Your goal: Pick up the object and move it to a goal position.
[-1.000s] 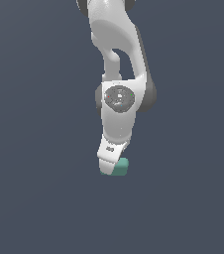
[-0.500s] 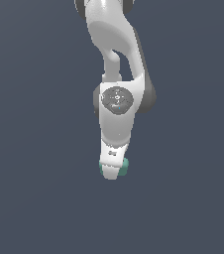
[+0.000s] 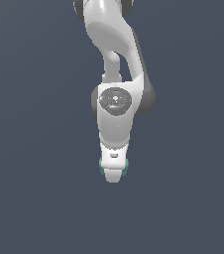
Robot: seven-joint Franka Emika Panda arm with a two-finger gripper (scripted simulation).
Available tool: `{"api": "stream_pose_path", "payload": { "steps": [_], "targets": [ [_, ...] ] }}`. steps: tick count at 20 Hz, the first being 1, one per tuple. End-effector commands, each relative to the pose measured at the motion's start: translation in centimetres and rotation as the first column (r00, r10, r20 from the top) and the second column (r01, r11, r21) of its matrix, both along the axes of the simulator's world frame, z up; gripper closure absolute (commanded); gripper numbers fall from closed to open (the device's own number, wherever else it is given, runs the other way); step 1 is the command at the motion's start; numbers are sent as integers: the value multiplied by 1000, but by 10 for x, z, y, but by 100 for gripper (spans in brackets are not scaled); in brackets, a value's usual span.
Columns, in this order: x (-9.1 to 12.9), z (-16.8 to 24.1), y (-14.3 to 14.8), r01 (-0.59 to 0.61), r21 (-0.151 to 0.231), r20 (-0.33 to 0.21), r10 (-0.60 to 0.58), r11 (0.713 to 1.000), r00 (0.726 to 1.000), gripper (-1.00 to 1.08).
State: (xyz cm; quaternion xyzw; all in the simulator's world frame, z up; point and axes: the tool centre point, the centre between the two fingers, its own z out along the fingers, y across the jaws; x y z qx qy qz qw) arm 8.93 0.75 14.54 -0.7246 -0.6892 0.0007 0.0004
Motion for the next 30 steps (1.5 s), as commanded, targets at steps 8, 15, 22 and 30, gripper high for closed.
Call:
{"api": "stream_pose_path", "payload": {
  "steps": [8, 15, 22, 30],
  "targets": [
    [1, -6, 0, -13, 0, 1, 13, 1000, 1000, -92],
    [0, -42, 0, -17, 1, 1, 17, 1000, 1000, -92],
    [1, -50, 0, -17, 0, 1, 17, 1000, 1000, -92],
    [1, -50, 0, -17, 0, 1, 17, 1000, 1000, 108]
  ]
}}
